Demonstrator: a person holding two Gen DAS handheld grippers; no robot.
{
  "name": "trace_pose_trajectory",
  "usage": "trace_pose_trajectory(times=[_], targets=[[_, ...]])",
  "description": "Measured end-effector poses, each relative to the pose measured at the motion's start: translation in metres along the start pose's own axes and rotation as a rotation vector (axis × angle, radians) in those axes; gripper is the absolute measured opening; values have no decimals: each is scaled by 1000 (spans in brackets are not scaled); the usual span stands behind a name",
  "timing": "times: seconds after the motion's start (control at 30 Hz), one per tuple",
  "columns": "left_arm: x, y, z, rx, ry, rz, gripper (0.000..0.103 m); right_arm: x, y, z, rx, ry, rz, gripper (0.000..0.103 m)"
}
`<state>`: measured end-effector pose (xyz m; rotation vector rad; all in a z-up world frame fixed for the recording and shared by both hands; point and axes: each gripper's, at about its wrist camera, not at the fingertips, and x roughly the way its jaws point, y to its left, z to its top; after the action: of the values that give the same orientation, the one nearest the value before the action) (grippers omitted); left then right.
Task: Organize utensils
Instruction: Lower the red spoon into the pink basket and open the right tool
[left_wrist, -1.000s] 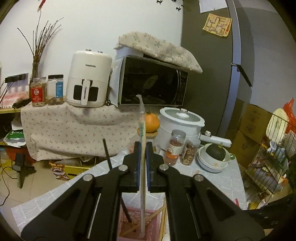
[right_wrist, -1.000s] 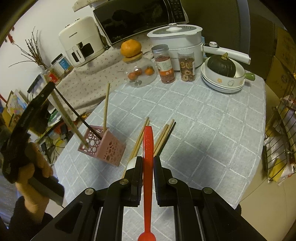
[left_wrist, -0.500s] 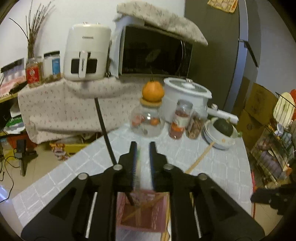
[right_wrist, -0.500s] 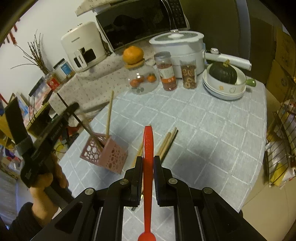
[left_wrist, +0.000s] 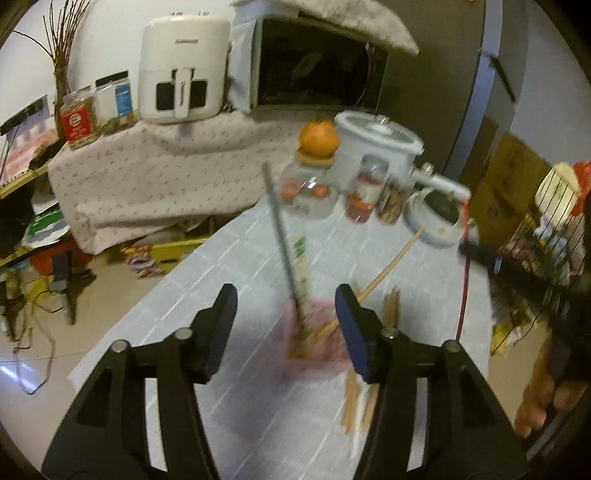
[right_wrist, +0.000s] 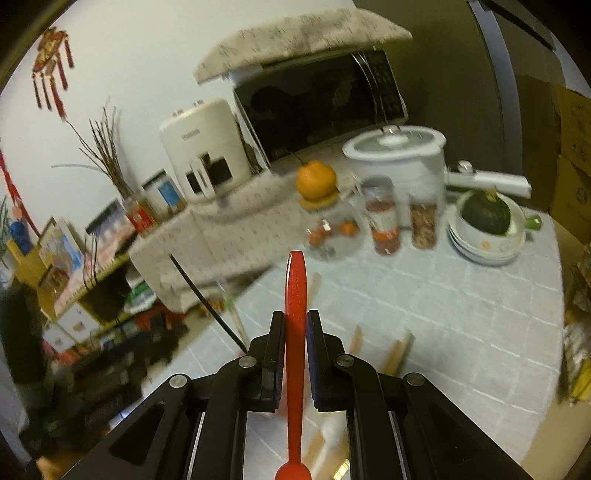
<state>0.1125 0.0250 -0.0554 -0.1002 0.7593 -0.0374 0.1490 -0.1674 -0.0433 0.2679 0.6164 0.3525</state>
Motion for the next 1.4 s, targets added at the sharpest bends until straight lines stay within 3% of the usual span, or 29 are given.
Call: trace_pose_trajectory(times=[0.1,0.27,0.57,0.73,0.9,1.13,1.23,1.3,1.4], targets=[[6,16,-8,-2,73,46,58,6,18,4,-18,-102,0,11],[18,37,-18,-18,155,60,58,20,36,9,-12,-185,-8,11],[20,48,-24,-37,188,59,59,49,58,-2,-99,-265,-138,11],[26,50,-26,-57,205,51,59,60,72,-16,-186,-265,-153,11],[31,53,-29,-82,220,57,59,69,63,-27,-167,-210,-159,12],[39,50,-33,-117,252,42,59,62,57,-37,-134,-97,-65,12],[40,45,-33,-115,257,32,59,45,57,-34,-134,-98,-30,26],[42,43,-33,-125,271,7,60,31,51,-30,-113,-99,-16,46],[46,41,-35,-142,301,-15,66,19,39,-23,-87,-62,-8,53]])
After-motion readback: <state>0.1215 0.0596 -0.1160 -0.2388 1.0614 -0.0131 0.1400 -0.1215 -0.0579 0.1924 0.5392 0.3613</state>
